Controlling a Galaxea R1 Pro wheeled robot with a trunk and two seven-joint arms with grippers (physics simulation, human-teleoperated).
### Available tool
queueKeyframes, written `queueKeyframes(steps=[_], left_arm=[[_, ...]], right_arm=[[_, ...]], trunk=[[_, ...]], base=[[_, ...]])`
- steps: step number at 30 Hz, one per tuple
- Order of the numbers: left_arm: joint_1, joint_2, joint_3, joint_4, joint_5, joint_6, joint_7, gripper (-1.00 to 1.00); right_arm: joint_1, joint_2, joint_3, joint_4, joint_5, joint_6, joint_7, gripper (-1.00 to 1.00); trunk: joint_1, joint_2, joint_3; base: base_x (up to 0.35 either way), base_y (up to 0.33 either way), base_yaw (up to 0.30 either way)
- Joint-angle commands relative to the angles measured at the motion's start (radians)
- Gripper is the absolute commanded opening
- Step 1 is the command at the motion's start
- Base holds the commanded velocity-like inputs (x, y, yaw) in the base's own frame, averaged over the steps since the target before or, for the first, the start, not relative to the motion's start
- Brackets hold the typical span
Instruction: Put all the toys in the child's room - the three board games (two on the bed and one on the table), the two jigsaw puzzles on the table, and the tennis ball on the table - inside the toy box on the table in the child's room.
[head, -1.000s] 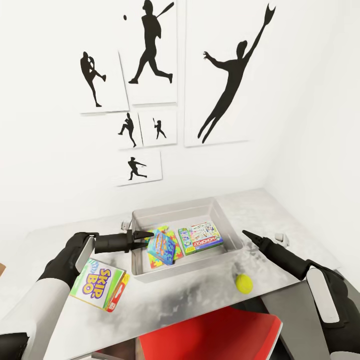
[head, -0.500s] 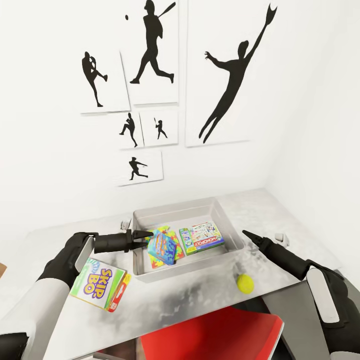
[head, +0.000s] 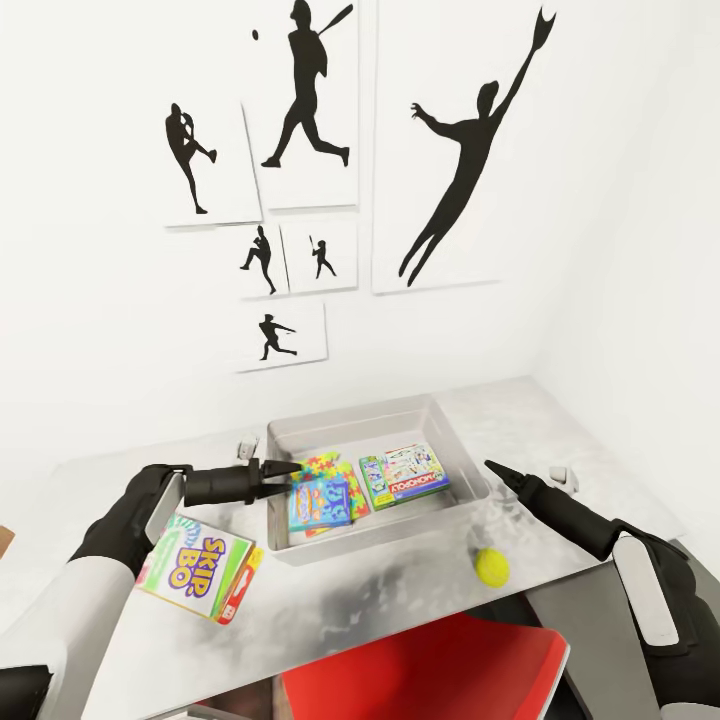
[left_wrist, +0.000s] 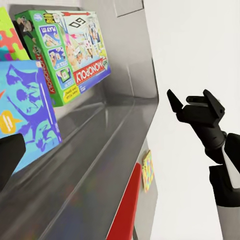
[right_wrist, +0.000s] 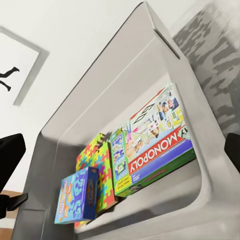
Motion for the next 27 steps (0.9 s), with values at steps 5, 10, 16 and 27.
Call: queueKeyframes(steps=[5, 10, 16, 27], left_arm=[[-0.001, 0.01, 0.001, 0.0, 0.0, 0.005, -0.005, 1.0], [-0.001, 0.012, 0.001, 0.0, 0.001, 0.005, -0.005, 1.0], [-0.001, 0.012, 0.001, 0.0, 0.001, 0.005, -0.006, 1.0], [-0.001, 0.021, 0.002, 0.0, 0.005, 0.005, -0.007, 1.0]], right_arm=[[-0.001, 0.0, -0.002, 0.0, -0.002, 0.007, 0.002, 1.0], [-0.001, 0.0, -0.002, 0.0, -0.002, 0.007, 0.002, 1.0], [-0.001, 0.0, -0.002, 0.0, -0.002, 0.007, 0.002, 1.0], [-0.001, 0.0, -0.002, 0.0, -0.002, 0.007, 0.002, 1.0]], trunk=[[0.001, -0.002, -0.002], [0.001, -0.002, -0.002], [0.001, -0.002, -0.002], [0.001, -0.002, -0.002]], base=[[0.0, 0.0, 0.0], [0.0, 0.0, 0.0], [0.0, 0.0, 0.0], [0.0, 0.0, 0.0]])
